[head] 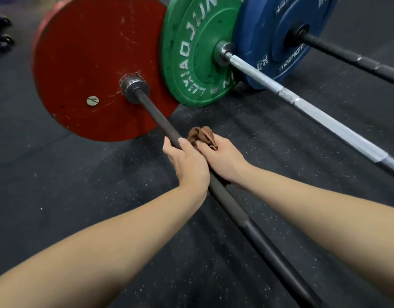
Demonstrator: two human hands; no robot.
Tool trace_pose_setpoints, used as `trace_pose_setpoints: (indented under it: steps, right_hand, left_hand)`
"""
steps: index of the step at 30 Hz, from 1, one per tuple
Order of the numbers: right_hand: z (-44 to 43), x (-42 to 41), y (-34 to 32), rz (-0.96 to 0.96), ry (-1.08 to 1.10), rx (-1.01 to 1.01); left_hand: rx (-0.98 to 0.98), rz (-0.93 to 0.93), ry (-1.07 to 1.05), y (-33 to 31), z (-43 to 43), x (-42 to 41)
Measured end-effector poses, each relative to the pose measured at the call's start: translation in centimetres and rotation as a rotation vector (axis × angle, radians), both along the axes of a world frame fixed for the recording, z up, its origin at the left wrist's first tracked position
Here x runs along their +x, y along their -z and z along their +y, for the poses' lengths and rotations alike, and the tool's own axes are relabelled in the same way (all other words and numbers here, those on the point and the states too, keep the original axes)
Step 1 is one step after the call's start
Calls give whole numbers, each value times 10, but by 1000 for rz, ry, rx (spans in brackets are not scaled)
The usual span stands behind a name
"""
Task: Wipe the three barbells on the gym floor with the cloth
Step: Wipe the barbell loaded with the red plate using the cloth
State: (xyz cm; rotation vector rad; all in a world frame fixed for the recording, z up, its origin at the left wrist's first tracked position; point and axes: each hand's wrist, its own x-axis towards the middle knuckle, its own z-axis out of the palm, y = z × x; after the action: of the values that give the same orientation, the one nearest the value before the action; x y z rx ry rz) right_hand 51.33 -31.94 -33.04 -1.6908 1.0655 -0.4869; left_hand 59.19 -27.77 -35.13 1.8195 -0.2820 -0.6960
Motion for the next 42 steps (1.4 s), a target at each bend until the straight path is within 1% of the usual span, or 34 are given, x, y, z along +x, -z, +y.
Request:
trace_pose_setpoints:
  steps: [3, 6, 9, 13, 15, 20, 22, 24, 26, 30, 34, 38, 42]
  right_hand:
    - [12, -13, -6, 30, 1, -15]
    - [31, -40, -15, 147, -2, -65]
    - [58, -77, -13, 266, 5, -62]
    - [76, -99, -19, 325, -10, -58]
    - [77, -100, -25, 344, -5, -73]
    - [73, -104, -18, 272, -27, -61]
    - [66, -104, -11, 247, -53, -62]
    - [58, -100, -6, 224, -66, -62]
    - [50, -91, -2, 212, -67, -53]
    - [35, -63, -2, 177, -61, -52]
    - [28, -53, -5, 141, -58, -32]
    - [52, -80, -7, 103, -60, -15]
    - [88, -130, -12, 124, -45, 9]
  left_hand:
    - [14, 3, 15, -2, 2, 0]
    - [23, 7, 13, -13, 6, -4]
    - [84, -12, 33, -27, 11, -7]
    - [195, -86, 179, -43, 23, -15]
    - [201, -129, 193, -49, 27, -22]
    - [136, -208, 96, -42, 29, -41]
    - [158, -213, 67, -35, 27, -41]
    - [208, -157, 16, -32, 22, -39]
    - [187, -108, -38, -33, 20, -41]
    - [146, -100, -66, -32, 22, -42]
    - [155, -119, -49, -30, 20, -40]
    - [147, -112, -34, -30, 24, -41]
    - [141, -93, -35, -32, 27, -43]
